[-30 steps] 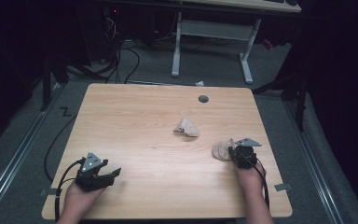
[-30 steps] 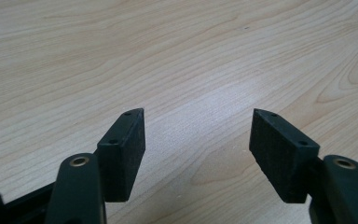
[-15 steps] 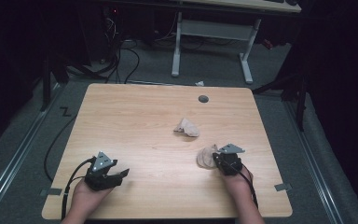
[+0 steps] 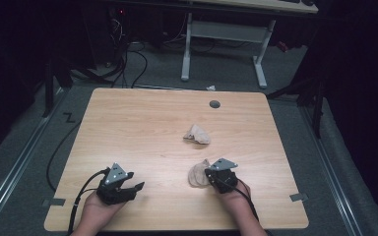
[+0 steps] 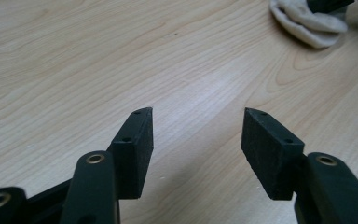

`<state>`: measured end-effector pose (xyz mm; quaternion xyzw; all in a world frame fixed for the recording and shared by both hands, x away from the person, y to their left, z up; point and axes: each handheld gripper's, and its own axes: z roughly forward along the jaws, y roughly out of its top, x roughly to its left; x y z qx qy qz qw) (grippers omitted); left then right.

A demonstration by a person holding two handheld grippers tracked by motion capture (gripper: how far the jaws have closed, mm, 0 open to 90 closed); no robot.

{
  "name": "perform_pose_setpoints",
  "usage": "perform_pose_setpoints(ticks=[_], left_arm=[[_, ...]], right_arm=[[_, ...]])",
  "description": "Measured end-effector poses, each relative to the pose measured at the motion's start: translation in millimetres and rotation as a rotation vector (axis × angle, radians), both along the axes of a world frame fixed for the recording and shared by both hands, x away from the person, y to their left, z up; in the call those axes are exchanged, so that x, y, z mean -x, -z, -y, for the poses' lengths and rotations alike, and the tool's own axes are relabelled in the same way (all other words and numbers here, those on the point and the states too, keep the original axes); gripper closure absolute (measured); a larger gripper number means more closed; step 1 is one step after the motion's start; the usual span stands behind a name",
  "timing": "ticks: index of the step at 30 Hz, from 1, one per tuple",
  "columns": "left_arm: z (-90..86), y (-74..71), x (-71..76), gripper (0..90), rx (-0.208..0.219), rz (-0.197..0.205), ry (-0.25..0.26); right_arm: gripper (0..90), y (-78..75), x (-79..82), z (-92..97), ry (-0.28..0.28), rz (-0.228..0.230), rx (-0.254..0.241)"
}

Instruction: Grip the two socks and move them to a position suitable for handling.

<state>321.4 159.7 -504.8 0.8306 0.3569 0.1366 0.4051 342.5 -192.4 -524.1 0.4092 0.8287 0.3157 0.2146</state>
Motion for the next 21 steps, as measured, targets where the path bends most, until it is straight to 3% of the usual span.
perform_pose_setpoints(ticks=[1,4,10,16,19,21], left_arm=[[0.0,0.0,0.0,44.6,0.000,0.000,0.000],[11.4,1.4,4.8,47.0,-0.026,0.008,0.025],[27.1,4.0,11.7,48.1,-0.027,-0.007,0.070],[39.2,5.6,17.0,50.5,-0.040,-0.001,0.113],[43.2,6.3,18.4,54.6,-0.045,-0.017,0.142],[46.0,6.4,19.5,59.7,-0.024,-0.025,0.151]], right_arm=[[89.8,0.0,0.0,0.0,0.000,0.000,0.000],[89.7,0.2,7.4,-23.1,-0.070,0.006,0.012],[89.2,0.1,17.2,-47.9,-0.145,0.020,0.039],[88.9,0.3,23.2,-62.6,-0.202,0.028,0.048],[88.6,0.3,26.4,-69.6,-0.226,0.030,0.053],[88.4,0.3,27.9,-72.6,-0.240,0.034,0.059]])
